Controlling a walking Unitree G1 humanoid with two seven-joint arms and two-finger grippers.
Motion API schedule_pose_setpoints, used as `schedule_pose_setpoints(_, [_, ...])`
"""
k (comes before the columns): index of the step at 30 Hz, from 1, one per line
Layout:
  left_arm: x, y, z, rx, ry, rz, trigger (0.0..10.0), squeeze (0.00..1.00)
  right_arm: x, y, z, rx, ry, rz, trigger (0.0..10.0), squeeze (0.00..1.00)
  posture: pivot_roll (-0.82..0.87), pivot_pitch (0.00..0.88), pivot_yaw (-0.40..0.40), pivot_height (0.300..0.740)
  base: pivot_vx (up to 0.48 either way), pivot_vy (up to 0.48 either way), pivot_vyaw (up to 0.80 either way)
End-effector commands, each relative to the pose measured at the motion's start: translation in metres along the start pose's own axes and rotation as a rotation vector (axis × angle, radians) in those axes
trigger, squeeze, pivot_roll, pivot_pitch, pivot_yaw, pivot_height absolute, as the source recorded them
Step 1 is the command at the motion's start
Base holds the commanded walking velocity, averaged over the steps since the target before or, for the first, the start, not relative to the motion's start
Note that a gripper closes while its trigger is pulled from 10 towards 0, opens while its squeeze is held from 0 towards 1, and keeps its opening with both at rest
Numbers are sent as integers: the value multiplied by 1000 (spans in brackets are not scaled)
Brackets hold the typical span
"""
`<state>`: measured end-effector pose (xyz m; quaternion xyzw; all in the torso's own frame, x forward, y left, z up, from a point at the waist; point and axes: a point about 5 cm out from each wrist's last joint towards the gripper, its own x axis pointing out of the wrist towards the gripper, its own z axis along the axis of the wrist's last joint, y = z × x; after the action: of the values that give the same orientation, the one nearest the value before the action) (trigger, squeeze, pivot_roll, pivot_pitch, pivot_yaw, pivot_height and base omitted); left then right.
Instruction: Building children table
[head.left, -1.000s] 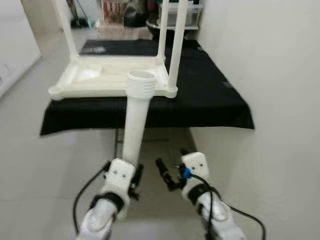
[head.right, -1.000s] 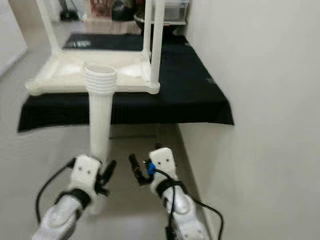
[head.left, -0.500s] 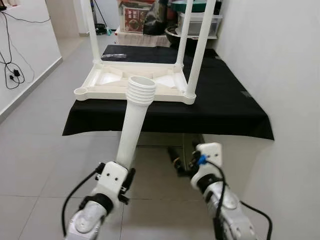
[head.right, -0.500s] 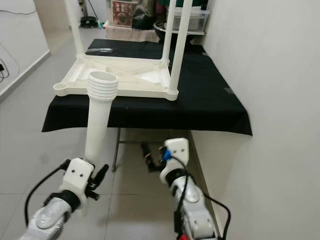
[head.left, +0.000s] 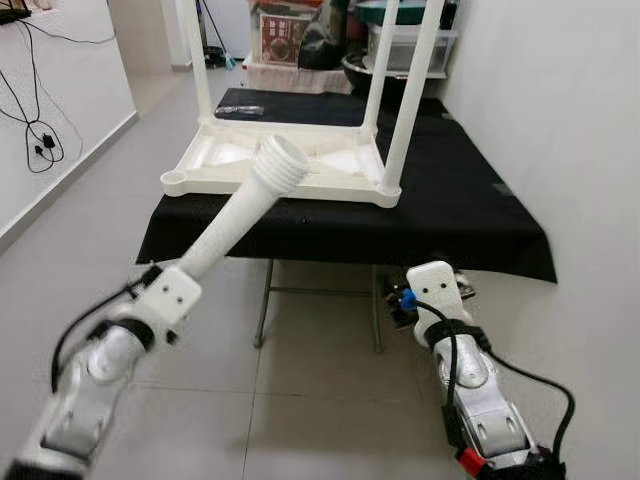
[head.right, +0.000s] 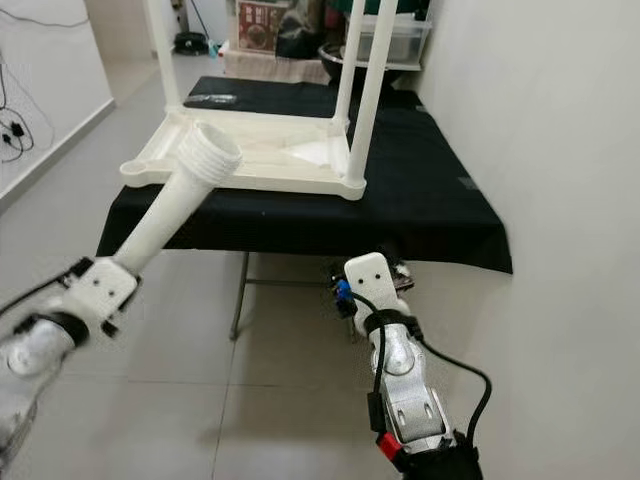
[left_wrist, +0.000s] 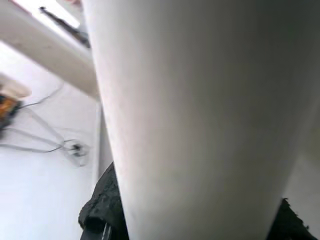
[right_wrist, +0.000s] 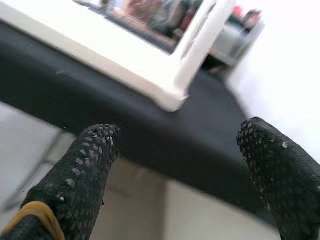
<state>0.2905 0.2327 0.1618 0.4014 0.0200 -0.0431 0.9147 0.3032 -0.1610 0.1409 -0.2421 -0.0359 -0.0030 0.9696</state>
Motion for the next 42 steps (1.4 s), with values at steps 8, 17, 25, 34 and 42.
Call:
schedule_pose_setpoints(8, [19, 3, 10, -49, -32, -13, 10000, 0, -6, 12, 10, 260, -30, 106, 10000, 0, 69, 0, -61, 740, 0, 0, 0])
schedule_pose_setpoints(17, [1, -56, 29, -453, -60, -56, 10000, 0, -31, 53, 17, 375, -16, 240, 10000, 0, 62, 0, -65, 740, 0, 0, -497])
schedule_pose_setpoints(25, [-24, -90, 33, -674, -49, -114, 10000, 0, -50, 73, 12, 411, 45, 294, 10000, 0, 58, 0, -66, 740, 0, 0, -795])
schedule_pose_setpoints(34, [-36, -109, 33, -723, -16, -167, 10000, 0, -52, 71, 5, 413, 88, 280, 10000, 0, 59, 0, -67, 740, 0, 432, -788])
schedule_pose_setpoints(42, [-37, -109, 38, -704, -31, -185, 10000, 0, -51, 69, 4, 409, 99, 270, 10000, 0, 61, 0, -64, 740, 0, 0, -788])
